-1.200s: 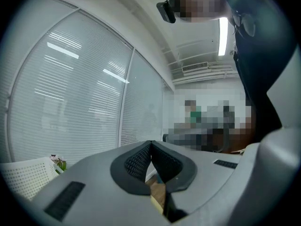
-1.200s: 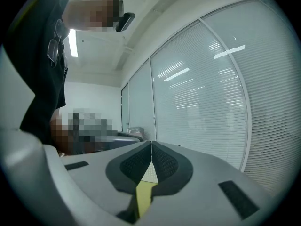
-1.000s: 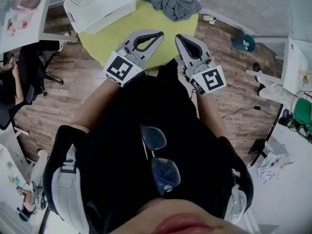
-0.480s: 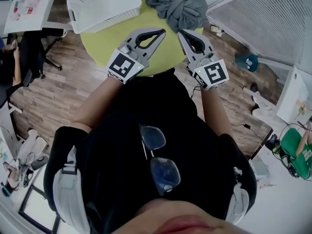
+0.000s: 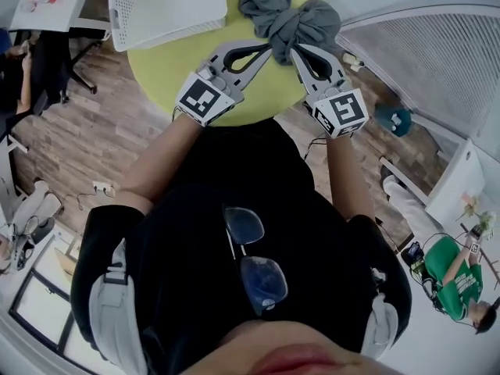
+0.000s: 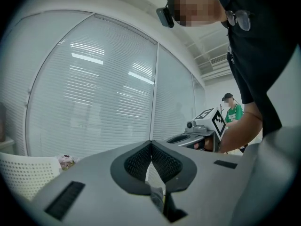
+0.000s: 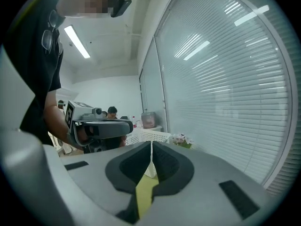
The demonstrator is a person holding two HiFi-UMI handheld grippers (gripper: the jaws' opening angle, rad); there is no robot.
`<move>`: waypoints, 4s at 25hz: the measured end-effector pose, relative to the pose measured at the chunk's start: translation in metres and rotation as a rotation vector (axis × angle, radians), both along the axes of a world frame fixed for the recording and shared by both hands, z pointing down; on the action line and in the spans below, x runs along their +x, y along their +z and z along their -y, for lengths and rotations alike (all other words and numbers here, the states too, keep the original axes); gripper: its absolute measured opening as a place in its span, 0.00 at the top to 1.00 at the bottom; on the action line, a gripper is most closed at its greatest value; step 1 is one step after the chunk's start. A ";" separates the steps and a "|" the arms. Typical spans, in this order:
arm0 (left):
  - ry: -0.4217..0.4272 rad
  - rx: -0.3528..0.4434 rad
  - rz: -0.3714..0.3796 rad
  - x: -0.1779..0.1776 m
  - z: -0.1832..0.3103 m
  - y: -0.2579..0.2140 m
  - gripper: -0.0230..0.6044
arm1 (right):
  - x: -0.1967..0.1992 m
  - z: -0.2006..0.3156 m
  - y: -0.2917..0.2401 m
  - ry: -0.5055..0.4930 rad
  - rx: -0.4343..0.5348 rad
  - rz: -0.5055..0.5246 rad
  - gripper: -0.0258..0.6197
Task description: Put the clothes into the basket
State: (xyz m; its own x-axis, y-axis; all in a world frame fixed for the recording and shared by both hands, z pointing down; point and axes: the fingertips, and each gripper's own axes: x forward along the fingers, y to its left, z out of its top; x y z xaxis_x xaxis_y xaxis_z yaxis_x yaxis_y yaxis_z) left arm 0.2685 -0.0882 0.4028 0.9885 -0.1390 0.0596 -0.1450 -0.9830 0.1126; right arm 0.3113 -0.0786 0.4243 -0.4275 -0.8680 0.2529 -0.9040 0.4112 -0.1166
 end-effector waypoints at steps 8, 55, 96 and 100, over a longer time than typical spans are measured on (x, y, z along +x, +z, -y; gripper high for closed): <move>-0.104 -0.014 0.047 0.024 0.025 0.044 0.95 | 0.035 0.032 0.051 -0.112 -0.115 -0.045 0.92; -0.411 -0.114 0.237 0.071 0.107 0.209 0.95 | 0.064 0.121 0.366 -0.526 -0.883 -0.429 0.26; -0.423 0.031 0.175 0.021 0.053 0.038 0.95 | 0.019 0.052 0.147 -0.755 -0.620 -0.721 0.41; -0.455 0.037 0.171 -0.013 0.069 0.018 0.95 | -0.015 0.067 0.127 -0.816 -0.596 -0.778 0.41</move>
